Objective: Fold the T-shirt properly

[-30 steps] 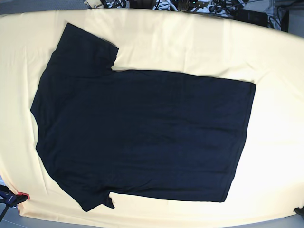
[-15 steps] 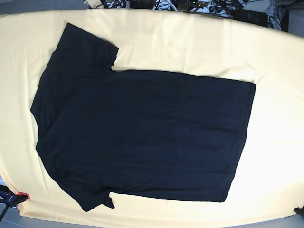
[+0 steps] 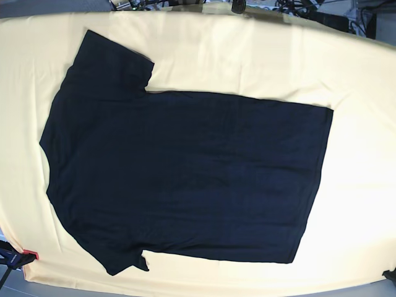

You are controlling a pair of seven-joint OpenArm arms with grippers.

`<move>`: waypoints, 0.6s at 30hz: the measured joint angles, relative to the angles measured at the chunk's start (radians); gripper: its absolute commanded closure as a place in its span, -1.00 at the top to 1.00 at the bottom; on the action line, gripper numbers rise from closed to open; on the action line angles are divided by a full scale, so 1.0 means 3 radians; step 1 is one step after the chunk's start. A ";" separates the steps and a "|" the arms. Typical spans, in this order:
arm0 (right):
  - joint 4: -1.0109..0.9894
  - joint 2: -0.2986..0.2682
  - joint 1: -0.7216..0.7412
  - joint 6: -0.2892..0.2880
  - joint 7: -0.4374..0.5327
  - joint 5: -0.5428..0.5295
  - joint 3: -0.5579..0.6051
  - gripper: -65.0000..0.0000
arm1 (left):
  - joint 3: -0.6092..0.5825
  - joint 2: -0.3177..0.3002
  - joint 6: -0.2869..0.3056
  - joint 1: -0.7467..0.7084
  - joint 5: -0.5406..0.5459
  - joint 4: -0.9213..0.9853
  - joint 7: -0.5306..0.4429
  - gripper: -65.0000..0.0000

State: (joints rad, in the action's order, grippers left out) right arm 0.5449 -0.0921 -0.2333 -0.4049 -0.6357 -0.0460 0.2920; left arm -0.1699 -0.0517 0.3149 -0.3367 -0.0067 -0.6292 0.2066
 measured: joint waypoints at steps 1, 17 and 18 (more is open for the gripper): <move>0.0032 -0.0053 -0.0083 -0.0013 -0.0004 -0.0058 -0.0003 -1.00 | 0.0000 -0.0057 -0.0010 -0.0125 0.0109 -0.0169 0.0089 -1.00; 0.3096 -0.0838 -0.2227 -0.0019 -0.0347 -0.0535 -0.0004 -1.00 | -0.0170 -0.1291 -0.0249 -0.2108 0.0413 -0.3141 0.0506 -1.00; 0.3343 -0.0891 -0.2366 0.0041 -0.0342 -0.0530 -0.0008 -1.00 | -0.0159 -0.1380 -0.0268 -0.2202 0.0341 -0.3338 0.0565 -1.00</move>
State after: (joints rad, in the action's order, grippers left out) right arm 1.5478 -0.3595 -0.9432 -0.3927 -0.7383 -0.2050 0.2897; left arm -0.2176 -0.4656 0.2344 -0.9974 0.0956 -1.6306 0.3759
